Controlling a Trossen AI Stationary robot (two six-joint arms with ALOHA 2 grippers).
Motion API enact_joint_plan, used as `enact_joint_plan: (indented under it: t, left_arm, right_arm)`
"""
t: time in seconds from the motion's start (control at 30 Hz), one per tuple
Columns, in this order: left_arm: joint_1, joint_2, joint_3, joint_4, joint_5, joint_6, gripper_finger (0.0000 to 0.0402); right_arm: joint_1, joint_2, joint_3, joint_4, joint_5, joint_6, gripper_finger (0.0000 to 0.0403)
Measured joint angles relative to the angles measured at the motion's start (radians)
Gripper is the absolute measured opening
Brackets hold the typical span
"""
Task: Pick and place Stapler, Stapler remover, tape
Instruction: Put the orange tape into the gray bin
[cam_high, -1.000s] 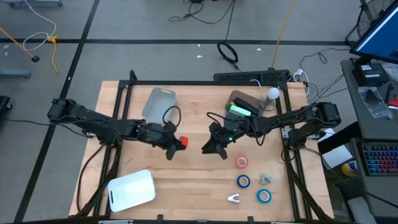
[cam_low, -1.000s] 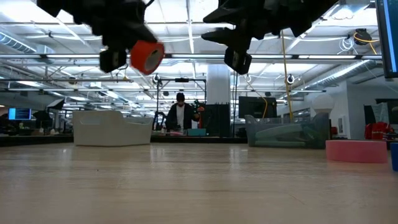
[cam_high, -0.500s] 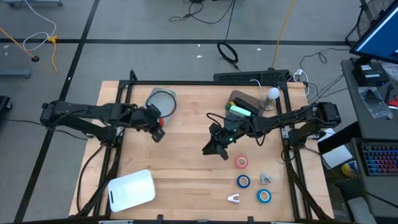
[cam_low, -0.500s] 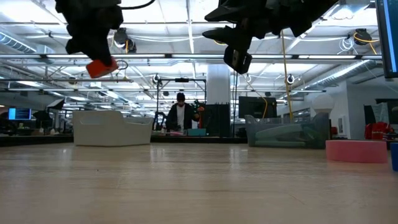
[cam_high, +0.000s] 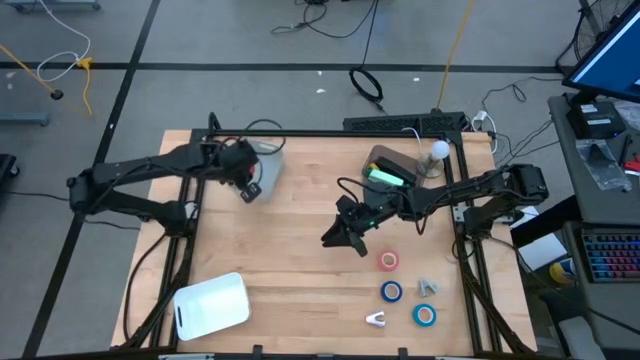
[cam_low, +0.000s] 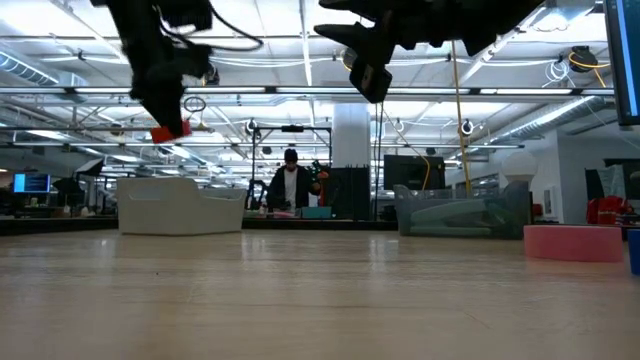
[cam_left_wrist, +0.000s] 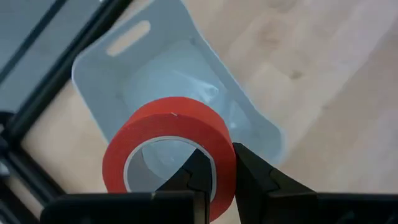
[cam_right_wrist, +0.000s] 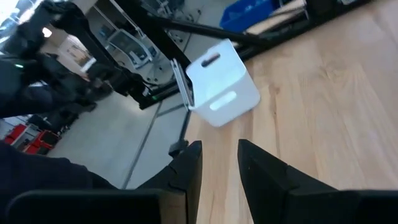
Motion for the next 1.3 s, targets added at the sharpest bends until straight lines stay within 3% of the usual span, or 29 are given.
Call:
enact_joint_plan:
  t: [0.23, 0.37, 0.5, 0.8, 1.3]
  left_arm:
    - [0.161, 0.137, 0.0, 0.159, 0.034, 0.225, 0.0038]
    - [0.242, 0.235, -0.001, 0.188, 0.101, 0.282, 0.0038]
    - [0.288, 0.321, -0.001, 0.182, 0.106, 0.302, 0.0038]
    - [0.321, 0.414, 0.0, 0.253, 0.133, 0.331, 0.0038]
    - [0.348, 0.5, -0.001, 0.334, 0.077, 0.372, 0.0038]
  right_arm:
    - [0.0, 0.0, 0.0, 0.022, 0.0, -0.006, 0.0098]
    - [0.0, 0.0, 0.0, 0.022, 0.0, -0.005, 0.0096]
    - [-0.007, -0.005, 0.0, 0.019, 0.0, -0.019, 0.0096]
    - [-0.05, -0.008, 0.0, 0.045, 0.0, 0.003, 0.0096]
    - [-0.057, -0.008, 0.0, 0.051, 0.0, 0.004, 0.0097]
